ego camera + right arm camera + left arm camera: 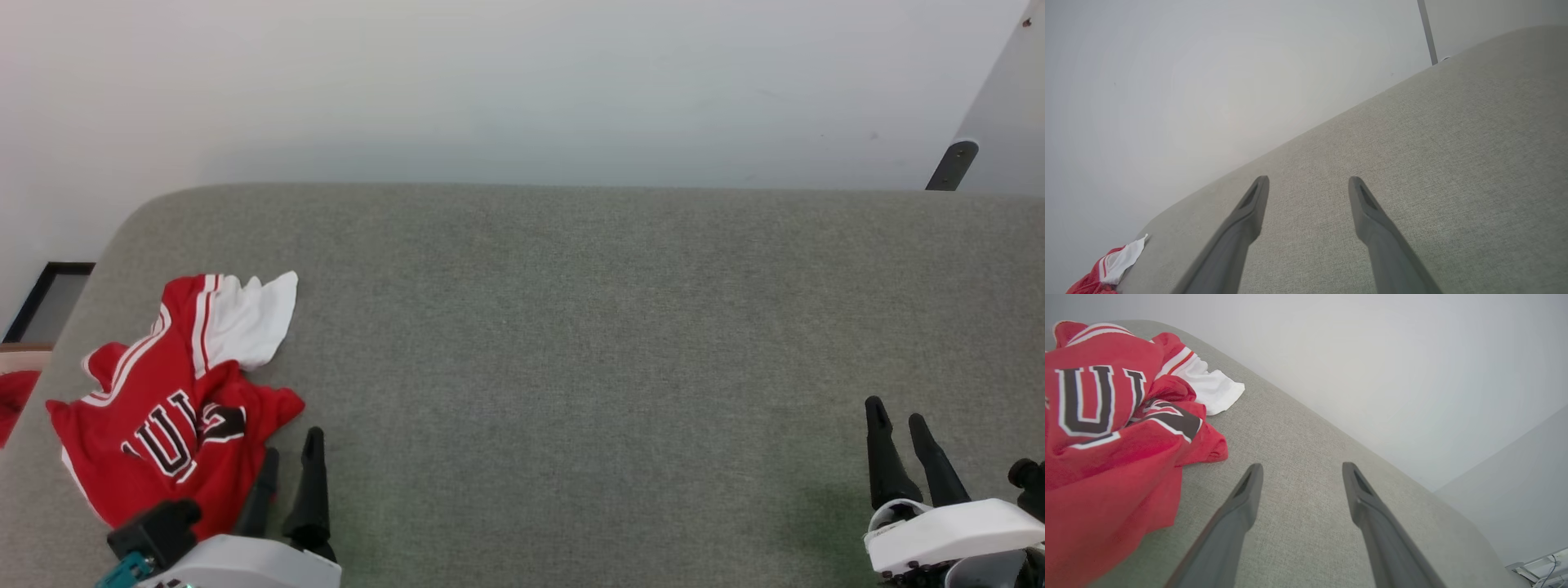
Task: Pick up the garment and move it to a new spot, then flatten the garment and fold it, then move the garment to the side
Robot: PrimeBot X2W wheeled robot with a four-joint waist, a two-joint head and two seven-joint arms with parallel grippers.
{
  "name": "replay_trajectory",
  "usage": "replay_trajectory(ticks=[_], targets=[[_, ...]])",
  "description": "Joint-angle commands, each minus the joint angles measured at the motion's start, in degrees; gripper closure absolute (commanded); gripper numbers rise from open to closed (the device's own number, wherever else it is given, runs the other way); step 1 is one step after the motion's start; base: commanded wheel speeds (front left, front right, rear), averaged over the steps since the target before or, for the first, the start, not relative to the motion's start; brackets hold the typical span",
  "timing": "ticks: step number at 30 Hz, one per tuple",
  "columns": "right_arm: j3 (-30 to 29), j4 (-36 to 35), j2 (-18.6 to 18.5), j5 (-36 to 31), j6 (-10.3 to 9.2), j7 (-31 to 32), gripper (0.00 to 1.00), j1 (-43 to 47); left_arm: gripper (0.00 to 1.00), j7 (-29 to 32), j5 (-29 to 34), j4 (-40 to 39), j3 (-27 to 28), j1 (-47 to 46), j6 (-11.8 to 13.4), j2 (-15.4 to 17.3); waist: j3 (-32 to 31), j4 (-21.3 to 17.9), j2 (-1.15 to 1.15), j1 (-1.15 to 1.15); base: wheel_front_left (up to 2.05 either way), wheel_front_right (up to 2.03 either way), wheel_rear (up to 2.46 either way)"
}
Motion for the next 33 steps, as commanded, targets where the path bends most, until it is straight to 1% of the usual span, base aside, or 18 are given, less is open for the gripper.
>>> replay_trajectory(ticks=[1,16,29,33], targets=[[0.1,-0.6,-0.3,-2.8,0.03,-0.6,0.00,-1.3,0.00,-0.5,2.4,-1.0,-0.2,0.0,0.5,0.4,0.1,0.0,0.00,0.00,0.00,0.00,0.00],[-0.9,-0.7,0.1,-15.0,0.03,-3.0,0.00,-1.7,0.00,-3.0,12.6,-2.6,-1.9,0.8,2.4,1.5,0.6,0.1,0.00,0.00,0.00,0.00,0.00],[-0.9,-1.4,0.5,-22.9,0.04,-4.8,0.00,-1.5,0.00,-4.7,19.5,-3.4,-2.9,2.3,3.9,1.9,0.6,0.2,0.00,0.00,0.00,0.00,0.00],[-0.6,-1.5,0.5,-24.8,0.04,-5.3,0.00,-1.1,0.00,-5.3,21.5,-3.5,-3.2,2.6,3.9,1.9,0.6,0.2,0.00,0.00,0.00,0.00,0.00]])
